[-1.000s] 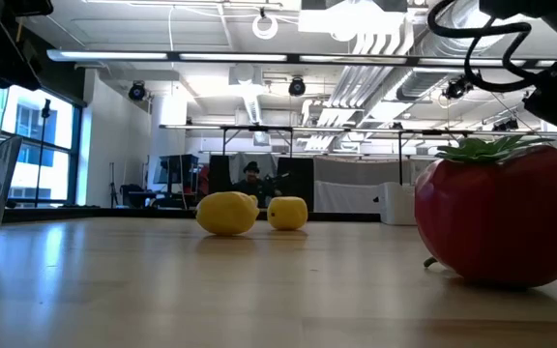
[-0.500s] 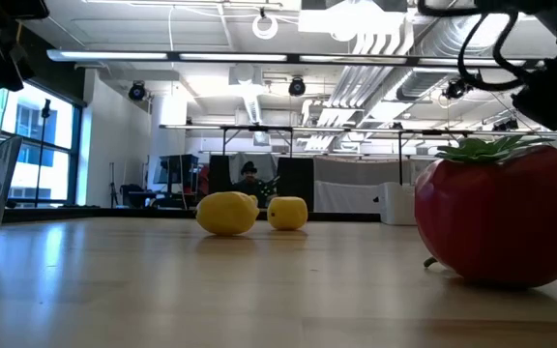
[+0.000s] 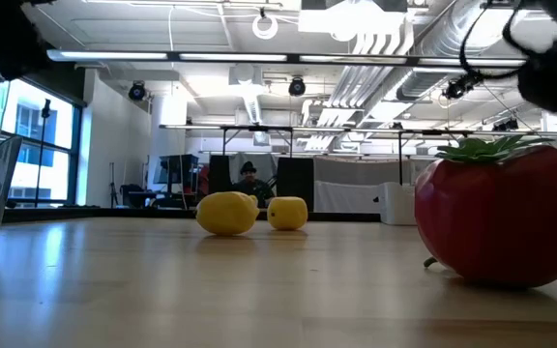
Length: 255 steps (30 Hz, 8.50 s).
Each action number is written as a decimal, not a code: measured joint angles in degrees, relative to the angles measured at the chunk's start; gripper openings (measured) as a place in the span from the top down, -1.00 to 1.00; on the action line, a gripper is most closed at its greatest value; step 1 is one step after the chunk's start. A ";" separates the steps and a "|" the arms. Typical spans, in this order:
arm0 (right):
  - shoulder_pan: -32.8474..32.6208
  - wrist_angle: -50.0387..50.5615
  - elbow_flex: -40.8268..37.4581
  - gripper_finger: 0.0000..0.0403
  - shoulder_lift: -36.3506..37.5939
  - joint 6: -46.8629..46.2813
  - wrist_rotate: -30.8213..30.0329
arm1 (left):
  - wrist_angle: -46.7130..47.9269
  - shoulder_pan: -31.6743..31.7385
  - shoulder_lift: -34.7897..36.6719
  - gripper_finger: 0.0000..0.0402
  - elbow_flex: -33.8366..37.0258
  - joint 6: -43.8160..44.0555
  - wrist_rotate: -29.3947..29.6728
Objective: Sort produce into baskets
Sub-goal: Put the yellow chili pepper into the black bin, then put the lemon into the blue bin
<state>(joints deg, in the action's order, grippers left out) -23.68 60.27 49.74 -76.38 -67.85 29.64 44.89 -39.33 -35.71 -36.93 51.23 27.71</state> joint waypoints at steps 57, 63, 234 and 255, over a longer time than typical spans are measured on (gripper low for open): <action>18.60 -3.03 5.57 0.24 -20.24 3.75 -11.28 | -5.91 15.85 -13.15 0.15 0.68 17.67 12.28; 20.16 -3.99 5.57 0.25 -22.59 8.77 -7.79 | -5.97 15.87 -13.15 0.15 0.67 17.65 12.31; 35.93 20.39 84.36 -0.17 -66.15 104.07 -29.08 | -5.79 29.16 -7.04 1.00 0.66 -10.39 -7.61; 36.77 22.08 78.26 -0.17 -66.70 93.47 -30.88 | -5.79 29.16 -7.04 1.00 0.66 -10.40 -5.99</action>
<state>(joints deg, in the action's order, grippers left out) 13.08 82.35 128.00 -143.08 25.63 -1.23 39.10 -10.17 -42.75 -36.27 40.83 21.71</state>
